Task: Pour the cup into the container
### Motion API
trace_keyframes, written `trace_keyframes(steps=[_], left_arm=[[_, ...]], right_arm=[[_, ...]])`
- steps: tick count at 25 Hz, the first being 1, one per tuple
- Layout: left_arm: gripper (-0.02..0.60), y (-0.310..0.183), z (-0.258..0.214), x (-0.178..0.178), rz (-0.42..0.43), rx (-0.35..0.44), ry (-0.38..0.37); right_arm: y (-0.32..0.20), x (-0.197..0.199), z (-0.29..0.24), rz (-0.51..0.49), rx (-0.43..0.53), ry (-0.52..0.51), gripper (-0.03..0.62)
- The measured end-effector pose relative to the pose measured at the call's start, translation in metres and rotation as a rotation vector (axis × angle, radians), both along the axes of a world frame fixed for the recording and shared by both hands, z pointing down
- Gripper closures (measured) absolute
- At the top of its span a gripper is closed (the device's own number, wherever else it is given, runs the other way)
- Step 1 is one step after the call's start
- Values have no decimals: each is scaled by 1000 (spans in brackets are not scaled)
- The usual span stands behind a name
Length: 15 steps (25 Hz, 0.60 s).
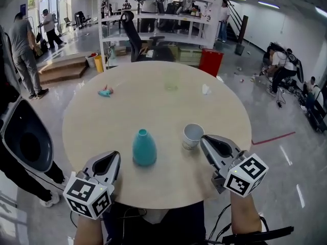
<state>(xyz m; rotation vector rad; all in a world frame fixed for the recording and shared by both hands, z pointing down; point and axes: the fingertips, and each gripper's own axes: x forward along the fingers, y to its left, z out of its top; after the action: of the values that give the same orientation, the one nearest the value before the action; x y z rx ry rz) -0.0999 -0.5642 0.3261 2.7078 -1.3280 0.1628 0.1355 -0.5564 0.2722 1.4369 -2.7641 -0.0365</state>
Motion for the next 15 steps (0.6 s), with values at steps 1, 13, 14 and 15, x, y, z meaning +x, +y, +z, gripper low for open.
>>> trace_keyframes(steps=[1,13,14,15], left_arm=[[581,5,-1,-1,-8,1,7],[581,119,6,16,-71,0,28],[581,132,6,21,-67,1,24],[581,145,7,24,-65,3,19]], right_arm=[[5,-6,2,-23,-2,7,586],[111,-19,12,-139,11,-15,586],[124,-18,14,-145,11,-14,586],[136,-17,15,-150,11,-17,586]])
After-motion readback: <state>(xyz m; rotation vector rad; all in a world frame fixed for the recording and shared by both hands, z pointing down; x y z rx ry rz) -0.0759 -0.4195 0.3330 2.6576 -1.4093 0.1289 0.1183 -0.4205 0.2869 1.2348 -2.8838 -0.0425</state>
